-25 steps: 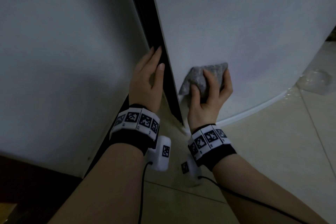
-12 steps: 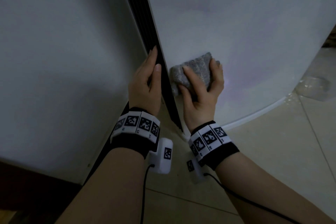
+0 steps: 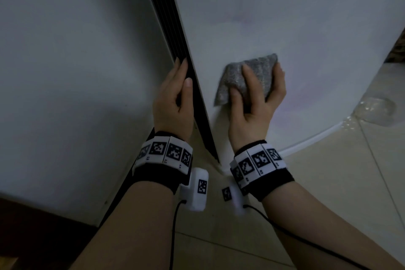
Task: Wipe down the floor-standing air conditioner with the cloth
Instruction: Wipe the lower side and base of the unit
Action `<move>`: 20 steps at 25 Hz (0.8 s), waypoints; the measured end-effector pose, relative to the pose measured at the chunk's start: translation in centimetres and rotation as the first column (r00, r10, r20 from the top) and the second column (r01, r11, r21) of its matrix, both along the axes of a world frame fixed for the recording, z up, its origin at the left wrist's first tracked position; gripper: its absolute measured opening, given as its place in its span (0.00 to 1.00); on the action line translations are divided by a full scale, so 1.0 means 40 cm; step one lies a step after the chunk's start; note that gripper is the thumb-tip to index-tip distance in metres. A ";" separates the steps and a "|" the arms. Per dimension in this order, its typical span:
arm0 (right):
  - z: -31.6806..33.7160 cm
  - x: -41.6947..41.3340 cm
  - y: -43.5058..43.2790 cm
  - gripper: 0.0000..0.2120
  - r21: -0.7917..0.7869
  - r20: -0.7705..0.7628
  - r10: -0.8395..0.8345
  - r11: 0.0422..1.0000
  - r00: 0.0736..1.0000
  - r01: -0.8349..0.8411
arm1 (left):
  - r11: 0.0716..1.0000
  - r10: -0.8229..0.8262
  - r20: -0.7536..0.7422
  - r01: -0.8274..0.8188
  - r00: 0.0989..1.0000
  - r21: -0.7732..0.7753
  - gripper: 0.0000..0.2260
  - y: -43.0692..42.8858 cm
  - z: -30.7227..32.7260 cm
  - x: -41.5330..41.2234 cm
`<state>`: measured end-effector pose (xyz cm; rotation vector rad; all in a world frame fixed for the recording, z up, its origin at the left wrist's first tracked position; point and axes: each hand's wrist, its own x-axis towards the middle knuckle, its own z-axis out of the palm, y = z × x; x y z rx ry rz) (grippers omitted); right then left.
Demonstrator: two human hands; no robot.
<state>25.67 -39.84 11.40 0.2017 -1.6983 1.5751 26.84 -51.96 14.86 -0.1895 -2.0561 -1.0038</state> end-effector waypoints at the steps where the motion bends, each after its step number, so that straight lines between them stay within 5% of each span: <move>1: 0.003 0.006 -0.009 0.18 0.035 -0.012 0.011 0.999 1.000 -0.010 | 1.000 0.003 0.006 -0.003 1.000 -0.010 0.17 0.001 0.002 0.000; 4: -0.012 0.007 -0.006 0.17 0.206 -0.121 0.035 0.978 0.992 -0.010 | 1.000 0.016 0.022 -0.015 1.000 -0.021 0.20 0.017 0.010 -0.004; 8: 0.010 -0.022 0.050 0.20 -0.070 0.011 -0.033 0.997 0.999 0.034 | 1.000 -0.006 0.024 0.006 1.000 -0.003 0.23 0.040 0.021 -0.009; 12: -0.018 -0.024 0.055 0.16 0.128 -0.095 -0.003 0.992 0.995 0.016 | 1.000 0.001 0.053 -0.002 0.999 0.025 0.27 0.062 0.023 -0.013; 16: 0.000 -0.052 0.105 0.17 -0.033 -0.005 -0.076 0.997 0.997 0.075 | 0.999 0.028 0.027 -0.028 0.999 0.019 0.28 0.076 0.029 -0.022; 20: -0.018 -0.052 0.115 0.18 0.120 -0.050 -0.043 0.992 0.998 0.048 | 0.999 0.046 -0.007 -0.046 0.999 0.008 0.32 0.104 0.038 -0.027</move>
